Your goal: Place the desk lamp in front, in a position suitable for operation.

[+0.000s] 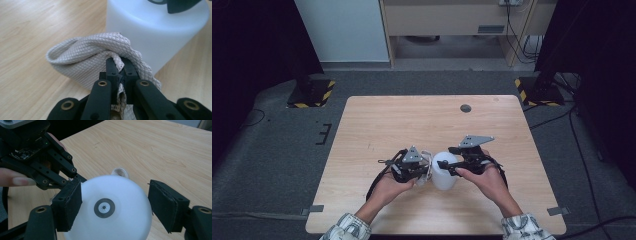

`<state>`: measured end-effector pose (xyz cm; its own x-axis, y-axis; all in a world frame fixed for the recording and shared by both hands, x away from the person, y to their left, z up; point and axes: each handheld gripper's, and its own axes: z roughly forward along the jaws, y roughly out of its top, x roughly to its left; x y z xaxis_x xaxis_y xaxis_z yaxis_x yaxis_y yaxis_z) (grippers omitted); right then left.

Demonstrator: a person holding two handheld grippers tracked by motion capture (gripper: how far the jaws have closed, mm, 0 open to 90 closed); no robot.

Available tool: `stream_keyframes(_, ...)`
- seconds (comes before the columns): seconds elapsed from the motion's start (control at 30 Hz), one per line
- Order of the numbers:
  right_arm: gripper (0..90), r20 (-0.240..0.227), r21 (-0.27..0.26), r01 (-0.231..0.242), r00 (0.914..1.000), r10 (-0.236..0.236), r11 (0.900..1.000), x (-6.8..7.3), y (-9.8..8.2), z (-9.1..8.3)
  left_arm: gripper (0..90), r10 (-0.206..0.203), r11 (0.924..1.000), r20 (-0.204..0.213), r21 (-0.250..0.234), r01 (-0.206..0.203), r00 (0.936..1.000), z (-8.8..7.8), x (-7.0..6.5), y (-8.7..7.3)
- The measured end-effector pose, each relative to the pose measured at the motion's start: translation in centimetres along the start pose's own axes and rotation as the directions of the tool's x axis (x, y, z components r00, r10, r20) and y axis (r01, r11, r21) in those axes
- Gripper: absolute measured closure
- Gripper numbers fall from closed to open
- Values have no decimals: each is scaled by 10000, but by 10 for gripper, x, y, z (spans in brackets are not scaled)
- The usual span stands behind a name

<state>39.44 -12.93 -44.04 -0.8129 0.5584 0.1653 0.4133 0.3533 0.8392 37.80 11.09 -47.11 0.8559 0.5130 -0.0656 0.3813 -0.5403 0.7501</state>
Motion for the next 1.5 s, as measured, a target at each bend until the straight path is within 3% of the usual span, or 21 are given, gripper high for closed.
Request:
stream_keyframes(0.1, 285, -19, -10, -16, 10000, 16, 10000, 0, 0, -1, 866, 300, 9989, 296, 357, -311, 9991, 1, -9, -4)
stream_keyframes(0.2, 285, 7, -17, -5, 10000, 5, 10000, 0, 0, 0, 865, 531, 9974, 266, 480, -544, 9982, 0, -15, -4)
stream_keyframes(0.33, 285, -2, 1, 59, 10000, -59, 10000, 1, 0, -1, 865, 287, 9986, -23, -436, -287, 9996, -17, -10, 7)
stream_keyframes(0.4, 285, -33, 2, 49, 10000, -49, 10000, 2, -1, -1, 865, 128, 9980, -5, -613, -128, 9999, -20, -5, 9)
stream_keyframes(0.73, 285, -62, 4, -17, 10000, 17, 10000, 2, -1, -2, 866, 346, 9975, 40, 613, -348, 9994, 9, -2, -5)
stream_keyframes(0.93, 285, -58, -11, 44, 10000, -44, 10000, 2, -1, -1, 866, 337, 9993, 7, -160, -337, 9994, -8, -3, 6)
stream_keyframes(1.03, 276, 140, -49, 231, 9996, -231, 9997, 4, 0, -2, 865, 399, 9990, 13, -197, -399, 9992, -11, 0, 9)
stream_keyframes(1.1, 192, 264, -184, 211, 9994, -206, 9996, 5, 2, -4, 864, 324, 9992, -43, -252, -325, 9995, -13, 4, 10)
stream_keyframes(1.2, 147, 230, -397, 167, 9996, -158, 9991, 8, 3, -13, 864, 257, 9991, -75, -337, -259, 9996, -15, 11, 15)
stream_keyframes(1.5, 67, 343, -162, 525, 9981, -519, 9985, 19, -12, -33, 863, 213, 9977, 289, -643, -194, 9994, -16, 28, 34)
